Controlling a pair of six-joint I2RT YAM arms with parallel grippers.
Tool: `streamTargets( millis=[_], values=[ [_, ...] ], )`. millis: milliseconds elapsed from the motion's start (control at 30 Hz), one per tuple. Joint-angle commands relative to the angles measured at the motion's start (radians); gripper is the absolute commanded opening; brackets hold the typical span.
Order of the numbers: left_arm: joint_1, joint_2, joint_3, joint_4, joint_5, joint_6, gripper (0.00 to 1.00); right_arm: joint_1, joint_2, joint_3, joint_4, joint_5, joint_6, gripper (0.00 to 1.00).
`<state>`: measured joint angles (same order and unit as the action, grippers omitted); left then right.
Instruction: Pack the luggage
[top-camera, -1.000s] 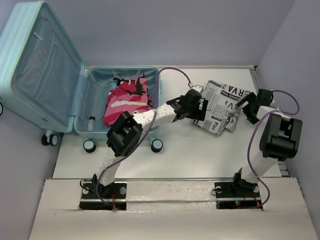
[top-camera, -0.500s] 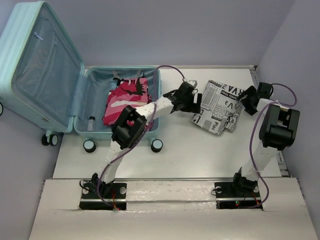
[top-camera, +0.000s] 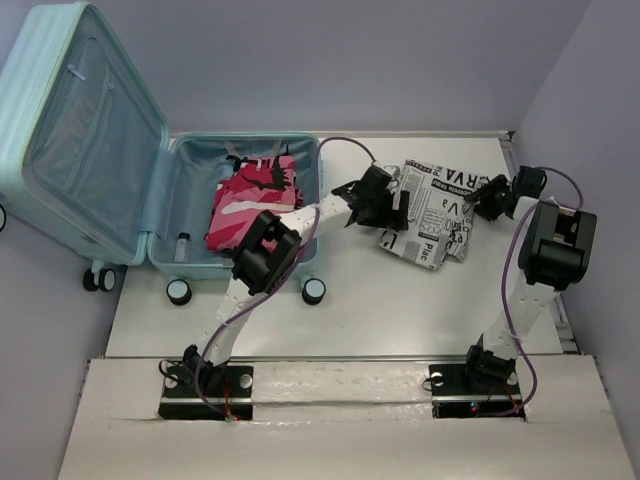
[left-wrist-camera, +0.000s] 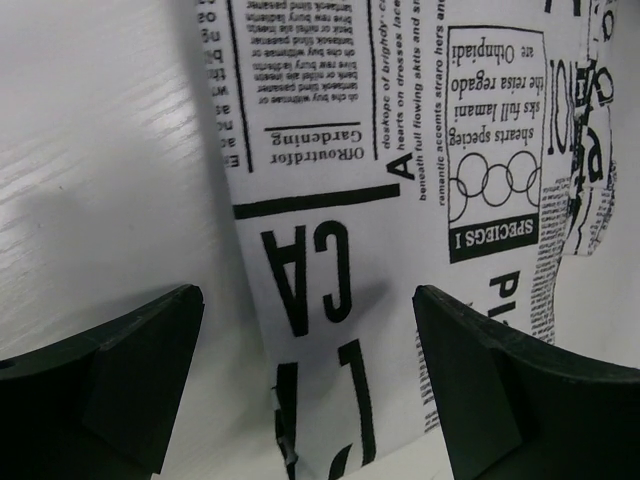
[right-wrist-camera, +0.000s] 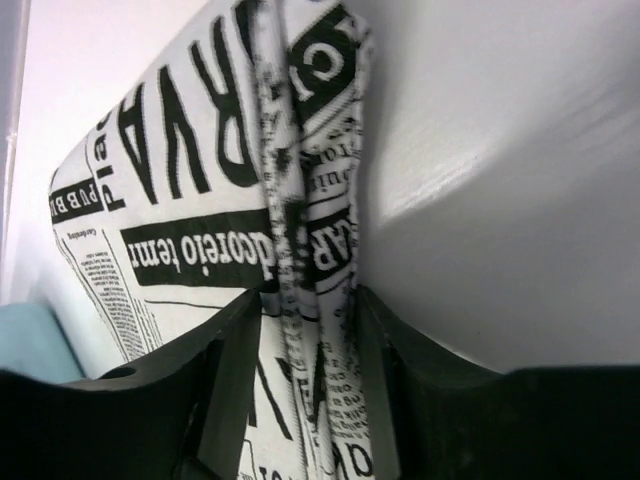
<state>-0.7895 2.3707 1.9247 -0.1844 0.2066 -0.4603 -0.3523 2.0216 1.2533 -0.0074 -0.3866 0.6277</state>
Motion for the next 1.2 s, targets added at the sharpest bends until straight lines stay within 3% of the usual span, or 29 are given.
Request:
streamTargets(
  millis=[0, 233, 333, 400, 433, 567, 733, 867, 900, 967, 1167],
  values=[
    [0.004, 0.002, 0.013, 0.019, 0.062, -0.023, 0.97, 0.01, 0.048, -0.048, -0.006, -0.121, 0.044, 0.46],
    [0.004, 0.033, -0.024, 0.065, 0.08, -0.087, 0.93, 0.01, 0.057, -0.075, 0.044, -0.158, 0.058, 0.47],
    [0.006, 0.051, -0.027, 0.077, 0.096, -0.106, 0.9, 0.01, 0.065, -0.081, 0.047, -0.16, 0.055, 0.77],
    [0.006, 0.042, -0.061, 0.114, 0.096, -0.124, 0.88, 0.01, 0.069, -0.081, 0.05, -0.178, 0.053, 0.76],
    [0.006, 0.039, -0.073, 0.131, 0.097, -0.132, 0.86, 0.01, 0.077, -0.077, 0.05, -0.19, 0.055, 0.75],
    [0.004, 0.032, -0.102, 0.178, 0.097, -0.155, 0.66, 0.021, 0.112, -0.057, 0.057, -0.239, 0.058, 0.53],
    [0.004, 0.035, -0.121, 0.23, 0.105, -0.176, 0.49, 0.03, 0.112, -0.064, 0.078, -0.258, 0.061, 0.26],
    [0.004, 0.028, -0.15, 0.263, 0.109, -0.189, 0.28, 0.041, 0.077, -0.086, 0.13, -0.265, 0.059, 0.09],
    [0.006, 0.022, -0.153, 0.264, 0.111, -0.189, 0.24, 0.041, 0.065, -0.101, 0.165, -0.276, 0.082, 0.07],
    [0.004, 0.015, -0.162, 0.266, 0.106, -0.186, 0.07, 0.041, 0.026, -0.159, 0.283, -0.31, 0.118, 0.07],
    [0.004, -0.129, -0.227, 0.292, 0.071, -0.156, 0.06, 0.05, -0.111, -0.262, 0.451, -0.345, 0.207, 0.07]
  ],
)
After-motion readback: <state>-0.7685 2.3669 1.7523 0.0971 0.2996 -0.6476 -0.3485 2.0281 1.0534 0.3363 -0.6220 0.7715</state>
